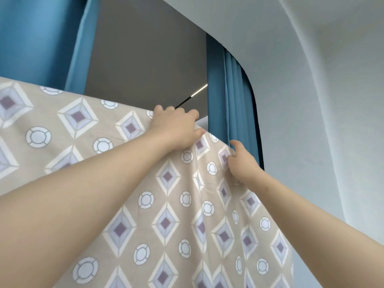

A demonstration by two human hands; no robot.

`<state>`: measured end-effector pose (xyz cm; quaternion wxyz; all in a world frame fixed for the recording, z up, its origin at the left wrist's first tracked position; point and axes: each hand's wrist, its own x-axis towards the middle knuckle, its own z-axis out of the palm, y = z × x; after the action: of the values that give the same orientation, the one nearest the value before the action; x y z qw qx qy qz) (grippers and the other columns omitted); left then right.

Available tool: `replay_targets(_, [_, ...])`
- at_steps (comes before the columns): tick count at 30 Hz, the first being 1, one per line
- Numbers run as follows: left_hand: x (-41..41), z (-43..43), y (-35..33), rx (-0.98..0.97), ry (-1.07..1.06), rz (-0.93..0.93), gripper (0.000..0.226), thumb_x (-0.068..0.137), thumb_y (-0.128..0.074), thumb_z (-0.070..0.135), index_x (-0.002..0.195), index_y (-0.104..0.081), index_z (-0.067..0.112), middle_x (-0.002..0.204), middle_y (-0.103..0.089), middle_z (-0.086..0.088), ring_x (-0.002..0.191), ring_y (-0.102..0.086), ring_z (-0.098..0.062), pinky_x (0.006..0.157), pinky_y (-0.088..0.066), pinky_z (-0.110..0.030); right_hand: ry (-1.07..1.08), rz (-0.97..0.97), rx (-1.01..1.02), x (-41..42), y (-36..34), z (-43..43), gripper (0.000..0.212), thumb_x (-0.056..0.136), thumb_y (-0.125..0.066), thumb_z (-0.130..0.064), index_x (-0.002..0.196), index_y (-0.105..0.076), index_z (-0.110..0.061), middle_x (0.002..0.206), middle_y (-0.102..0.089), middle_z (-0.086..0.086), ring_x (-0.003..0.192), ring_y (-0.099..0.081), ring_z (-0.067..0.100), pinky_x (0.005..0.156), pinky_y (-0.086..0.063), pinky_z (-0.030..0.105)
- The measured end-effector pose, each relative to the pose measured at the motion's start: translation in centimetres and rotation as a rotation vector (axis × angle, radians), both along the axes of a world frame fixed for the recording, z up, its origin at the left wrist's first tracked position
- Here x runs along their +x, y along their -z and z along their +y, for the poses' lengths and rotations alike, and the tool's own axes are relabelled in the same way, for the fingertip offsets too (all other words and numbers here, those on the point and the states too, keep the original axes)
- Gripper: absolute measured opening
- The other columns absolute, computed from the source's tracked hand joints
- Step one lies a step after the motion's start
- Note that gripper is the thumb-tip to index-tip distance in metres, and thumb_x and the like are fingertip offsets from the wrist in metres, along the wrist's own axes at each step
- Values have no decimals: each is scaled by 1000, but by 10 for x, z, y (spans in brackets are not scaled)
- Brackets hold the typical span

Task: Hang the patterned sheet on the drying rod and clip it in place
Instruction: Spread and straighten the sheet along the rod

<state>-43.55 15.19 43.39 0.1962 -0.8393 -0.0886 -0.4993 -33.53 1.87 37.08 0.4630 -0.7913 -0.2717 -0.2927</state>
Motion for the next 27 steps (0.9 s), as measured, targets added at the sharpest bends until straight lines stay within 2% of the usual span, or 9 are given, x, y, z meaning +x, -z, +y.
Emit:
replay_targets(3, [12, -2, 1, -41, -61, -73, 47, 95, -25, 53, 125, -49, 26, 120, -54, -4, 115, -45, -26, 92, -26, -39, -81, 3, 19, 6, 0, -6, 53, 94, -29, -7, 144, -25, -25, 102, -54, 6, 66, -52, 18, 51, -41, 23])
replay_targets(6, [20, 0, 6, 22, -141, -171, 47, 95, -25, 52, 116, -54, 23, 113, -56, -4, 110, -46, -26, 91, -27, -39, -114, -33, 11, 15, 0, -12, 54, 93, -31, -6, 144, -27, -24, 117, -54, 7, 87, -55, 21, 60, -42, 24])
replay_targets(11, [28, 2, 13, 41, -122, -228, 43, 95, -28, 50, 113, -58, 25, 110, -56, -8, 106, -46, -28, 91, -27, -39, -1, -259, -128, 27, 5, -16, 49, 91, -32, 0, 137, -40, -15, 112, -56, 9, 97, -51, 24, 73, -38, 25])
replay_targets(14, [32, 2, 15, 55, -116, -240, 44, 95, -27, 51, 113, -57, 25, 109, -56, -8, 106, -47, -28, 92, -27, -39, 177, -390, 0, 39, -17, -29, 38, 92, -35, -1, 126, -51, -8, 120, -55, 15, 109, -50, 29, 78, -31, 23])
replay_targets(17, [35, -4, 13, 61, -96, -253, 45, 96, -25, 50, 113, -57, 22, 109, -58, -8, 107, -47, -28, 92, -27, -39, 222, -468, 129, 37, -44, -45, 33, 92, -35, -4, 116, -58, -6, 115, -56, 16, 103, -51, 28, 75, -28, 21])
replay_targets(19, [36, -8, 13, 44, -103, -251, 45, 95, -26, 51, 112, -56, 21, 110, -57, -8, 107, -47, -28, 93, -27, -39, 110, -348, 202, 38, -44, -49, 24, 94, -40, -12, 110, -58, -10, 108, -59, 12, 87, -54, 22, 68, -34, 24])
replay_targets(23, [36, -12, 18, 25, -127, -239, 42, 94, -30, 51, 111, -56, 23, 114, -53, -9, 110, -44, -29, 97, -24, -40, -484, 359, 391, 39, -4, -51, 26, 96, -46, -23, 80, -61, -8, 69, -66, 9, 57, -60, 20, 60, -50, 27])
replay_targets(25, [39, -19, 21, 51, -118, -193, 41, 93, -30, 50, 113, -56, 26, 121, -52, -6, 115, -40, -30, 100, -21, -43, -545, 481, 314, 47, 15, -49, 17, 89, -46, -7, 76, -57, -6, 70, -59, 13, 60, -57, 25, 63, -49, 32])
replay_targets(27, [46, -25, 24, 88, -111, -131, 40, 95, -27, 45, 114, -56, 27, 123, -52, -2, 119, -37, -30, 103, -18, -48, -566, 512, 158, 47, 30, -39, 13, 85, -48, 1, 93, -58, -1, 87, -62, 19, 78, -61, 31, 74, -53, 40])
